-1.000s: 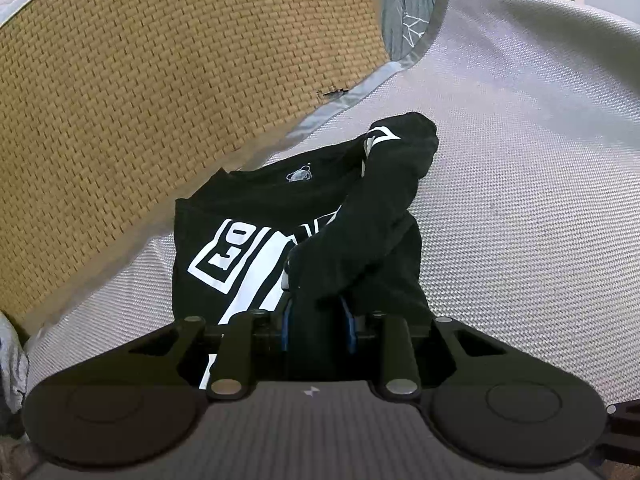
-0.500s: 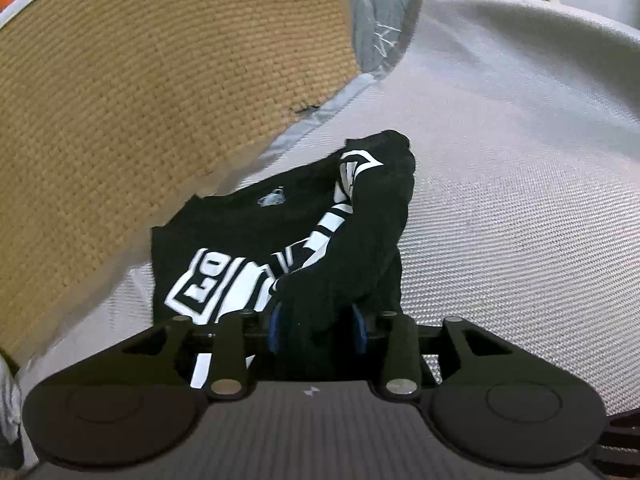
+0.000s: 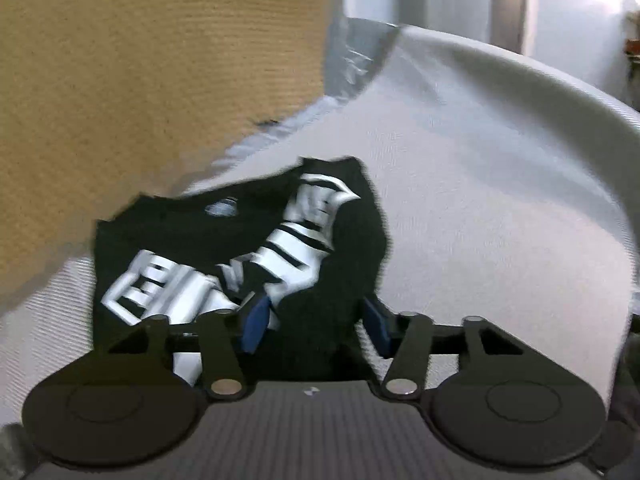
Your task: Fold clothes
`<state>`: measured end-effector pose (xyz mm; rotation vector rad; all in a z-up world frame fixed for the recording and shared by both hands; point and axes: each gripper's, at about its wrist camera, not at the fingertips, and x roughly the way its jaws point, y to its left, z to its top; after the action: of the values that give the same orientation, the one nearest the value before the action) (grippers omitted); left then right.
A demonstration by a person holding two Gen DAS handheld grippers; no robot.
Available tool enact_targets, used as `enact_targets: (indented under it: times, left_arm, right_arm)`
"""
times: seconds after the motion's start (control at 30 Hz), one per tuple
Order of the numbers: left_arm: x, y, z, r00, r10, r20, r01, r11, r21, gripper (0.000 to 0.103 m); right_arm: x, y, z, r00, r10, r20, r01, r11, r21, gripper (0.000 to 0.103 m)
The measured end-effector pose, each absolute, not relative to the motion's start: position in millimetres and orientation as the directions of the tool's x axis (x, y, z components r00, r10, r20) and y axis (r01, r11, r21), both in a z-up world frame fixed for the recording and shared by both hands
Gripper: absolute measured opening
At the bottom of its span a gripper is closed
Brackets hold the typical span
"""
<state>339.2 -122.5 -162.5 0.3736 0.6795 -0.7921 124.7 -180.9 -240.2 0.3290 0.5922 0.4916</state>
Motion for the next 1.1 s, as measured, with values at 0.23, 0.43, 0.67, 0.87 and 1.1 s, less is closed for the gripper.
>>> enact_targets:
  times: [0.23, 0.43, 0.67, 0.87, 1.1]
  left_arm:
    - [351, -145, -160, 0.505, -0.523, -0.686, 0.78, 0.618, 0.103, 0.056]
    - [362, -183, -182, 0.474, -0.467, -0.746, 0.831, 0.518, 0.204, 0.058]
    - [370, -201, -191, 0.494, -0.405, -0.769, 0.829, 0.488, 0.275, 0.023]
    - [383, -161, -159, 0.559, -0.484, -0.673, 0.77, 0.603, 0.207, 0.02]
    - [435, -75, -130, 0.607, -0.559, -0.565, 0.601, 0.788, -0.133, 0.012]
  right_arm:
    - [125, -182, -241, 0.72, 0.53, -0.448, -0.347, 0.834, 0.429, 0.056]
    - [125, -182, -242, 0.72, 0.533, -0.445, -0.351, 0.832, 0.43, 0.056]
    - [125, -183, -243, 0.72, 0.539, -0.438, -0.36, 0.829, 0.428, 0.056]
    - [125, -183, -244, 0.72, 0.542, -0.434, -0.364, 0.826, 0.43, 0.056]
    - [124, -184, -244, 0.719, 0.544, -0.432, -0.364, 0.825, 0.433, 0.056]
